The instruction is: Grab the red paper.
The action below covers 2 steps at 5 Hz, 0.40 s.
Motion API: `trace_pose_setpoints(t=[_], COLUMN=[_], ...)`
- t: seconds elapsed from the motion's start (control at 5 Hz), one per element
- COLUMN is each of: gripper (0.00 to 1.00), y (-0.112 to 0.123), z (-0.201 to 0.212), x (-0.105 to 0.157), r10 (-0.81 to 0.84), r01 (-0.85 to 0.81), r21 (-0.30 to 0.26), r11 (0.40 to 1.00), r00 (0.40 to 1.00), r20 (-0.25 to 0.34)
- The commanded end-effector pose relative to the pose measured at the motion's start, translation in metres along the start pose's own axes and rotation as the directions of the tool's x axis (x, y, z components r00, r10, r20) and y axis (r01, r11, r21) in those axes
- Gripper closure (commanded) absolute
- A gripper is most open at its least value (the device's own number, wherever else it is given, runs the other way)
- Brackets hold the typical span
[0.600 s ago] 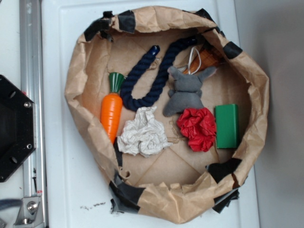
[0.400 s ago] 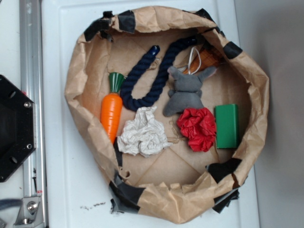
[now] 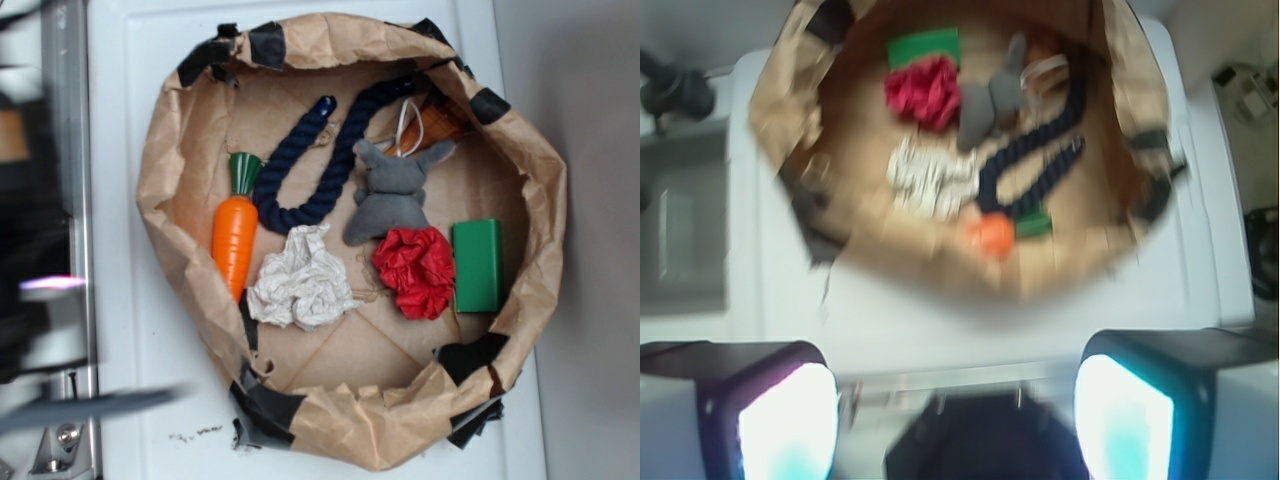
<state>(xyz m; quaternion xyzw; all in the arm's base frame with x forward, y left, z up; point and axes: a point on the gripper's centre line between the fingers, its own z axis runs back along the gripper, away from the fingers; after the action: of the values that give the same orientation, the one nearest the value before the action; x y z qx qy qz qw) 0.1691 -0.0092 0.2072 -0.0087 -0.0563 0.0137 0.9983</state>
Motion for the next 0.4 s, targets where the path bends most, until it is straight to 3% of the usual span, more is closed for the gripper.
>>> trace_pose_setpoints(t=[0.0,0.2], gripper=[0.00,0.00], y=[-0.011,-0.017], z=[-0.049,-0.084], x=[0.058,0.060], r10=[-0.175,-0.374], r01=[0.184,0.377], r21=[-0.049,0.007], r11=[0.982,0.926], r00=[0.973,0.914], r20=[0.149,0.160])
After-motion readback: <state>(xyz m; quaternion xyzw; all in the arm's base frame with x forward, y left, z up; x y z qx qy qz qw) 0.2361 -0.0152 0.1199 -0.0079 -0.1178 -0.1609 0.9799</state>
